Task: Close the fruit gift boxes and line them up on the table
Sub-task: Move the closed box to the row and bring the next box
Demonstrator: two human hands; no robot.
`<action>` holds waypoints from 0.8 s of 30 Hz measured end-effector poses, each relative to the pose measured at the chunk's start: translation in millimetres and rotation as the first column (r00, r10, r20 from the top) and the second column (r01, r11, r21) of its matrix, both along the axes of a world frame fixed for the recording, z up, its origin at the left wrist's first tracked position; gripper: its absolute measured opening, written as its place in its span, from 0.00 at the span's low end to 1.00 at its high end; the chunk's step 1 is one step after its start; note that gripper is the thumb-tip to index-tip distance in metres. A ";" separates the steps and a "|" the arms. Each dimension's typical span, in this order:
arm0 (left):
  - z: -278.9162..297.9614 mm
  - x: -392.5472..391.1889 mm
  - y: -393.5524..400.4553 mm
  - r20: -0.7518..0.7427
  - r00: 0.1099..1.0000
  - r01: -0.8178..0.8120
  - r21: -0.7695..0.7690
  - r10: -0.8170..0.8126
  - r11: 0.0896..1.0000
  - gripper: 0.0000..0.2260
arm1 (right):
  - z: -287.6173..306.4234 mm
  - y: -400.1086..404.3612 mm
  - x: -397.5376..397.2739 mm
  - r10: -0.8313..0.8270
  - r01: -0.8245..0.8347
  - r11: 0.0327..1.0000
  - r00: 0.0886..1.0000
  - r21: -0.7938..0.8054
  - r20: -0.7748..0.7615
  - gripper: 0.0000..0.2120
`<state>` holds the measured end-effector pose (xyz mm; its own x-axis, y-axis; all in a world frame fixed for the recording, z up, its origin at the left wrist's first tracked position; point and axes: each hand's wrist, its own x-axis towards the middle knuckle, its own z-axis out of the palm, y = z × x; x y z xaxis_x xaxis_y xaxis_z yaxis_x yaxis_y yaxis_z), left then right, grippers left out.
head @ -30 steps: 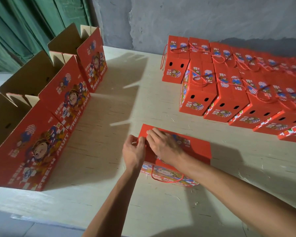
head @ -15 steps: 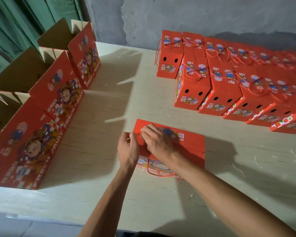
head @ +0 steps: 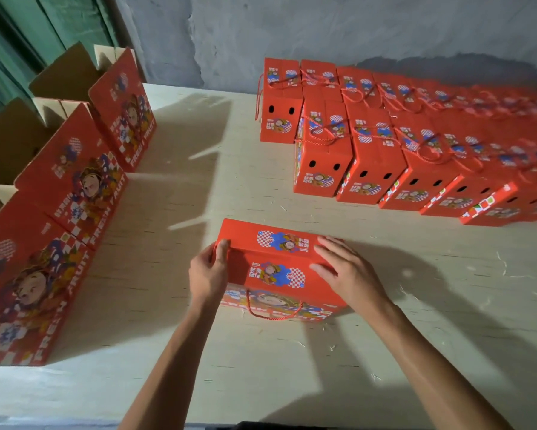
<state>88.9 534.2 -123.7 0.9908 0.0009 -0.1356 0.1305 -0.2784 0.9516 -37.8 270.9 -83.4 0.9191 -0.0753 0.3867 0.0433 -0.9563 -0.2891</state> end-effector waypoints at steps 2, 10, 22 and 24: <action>-0.2 0.5 0.8 0.023 0.999 0.022 0.037 -0.023 0.999 0.19 | -0.2 -3.2 -1.5 -0.005 0.005 0.998 1.000 -0.062 -0.003 0.19; -1.6 4.2 3.3 0.071 0.997 0.004 0.131 -0.014 0.991 0.14 | -8.2 -0.6 -0.9 0.041 0.027 0.928 0.984 -0.370 0.175 0.15; 7.4 3.5 3.1 0.099 0.994 0.028 0.200 -0.048 0.979 0.15 | -10.1 -7.3 -22.1 0.074 -0.083 0.975 0.996 -0.204 -0.049 0.19; 7.4 4.0 4.0 0.097 0.994 0.021 0.202 -0.041 0.979 0.15 | -16.0 -7.0 -28.7 0.041 -0.065 0.979 0.991 -0.195 -0.124 0.23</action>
<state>92.9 538.1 -116.3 0.9993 -0.0132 -0.0360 0.0257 -0.4669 0.8840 -66.4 263.9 -99.5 0.9600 0.0419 0.2769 0.0723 -0.9923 -0.1004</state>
